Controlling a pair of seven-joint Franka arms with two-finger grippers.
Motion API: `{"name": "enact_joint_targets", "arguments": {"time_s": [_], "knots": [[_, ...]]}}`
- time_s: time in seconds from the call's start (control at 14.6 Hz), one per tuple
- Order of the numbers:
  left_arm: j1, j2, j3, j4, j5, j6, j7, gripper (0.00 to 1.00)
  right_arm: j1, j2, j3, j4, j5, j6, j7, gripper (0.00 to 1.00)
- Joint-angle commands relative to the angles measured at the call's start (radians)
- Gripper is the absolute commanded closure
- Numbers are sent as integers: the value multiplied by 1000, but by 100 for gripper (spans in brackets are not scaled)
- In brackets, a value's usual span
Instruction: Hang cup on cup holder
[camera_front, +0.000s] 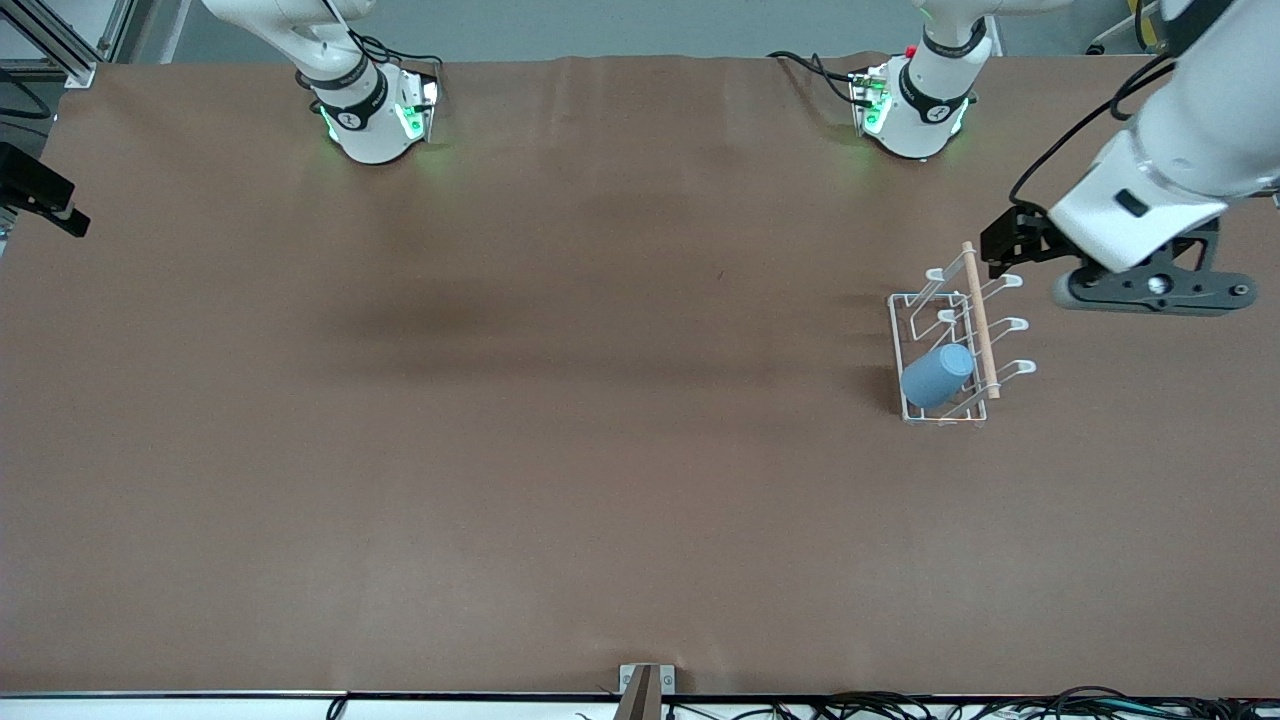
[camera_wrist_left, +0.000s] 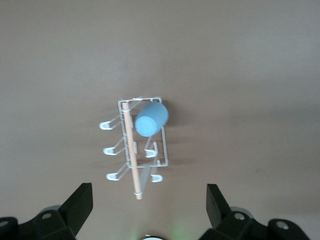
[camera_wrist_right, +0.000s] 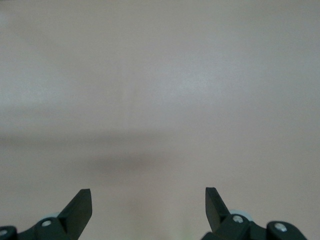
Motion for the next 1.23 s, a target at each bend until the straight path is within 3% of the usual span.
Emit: {"name": "enact_joint_targets", "arguments": {"time_s": [0.0,0.14,0.41,1.16], "knots": [[-5,-129,77,-161,-50,75,1,0,-5,4,4,10,0,-9,-8,0],[-22,-166,131,-205,-78,76,2,0,-3,4,4,10,0,-9,-8,0],[-25,-261,144,-332,-79,80,2,0,-5,2,4,10,0,-9,-8,0],[-8,-309,144,-412,-69,148,99,0,-6,4,2,8,0,-11,-8,0]]}}
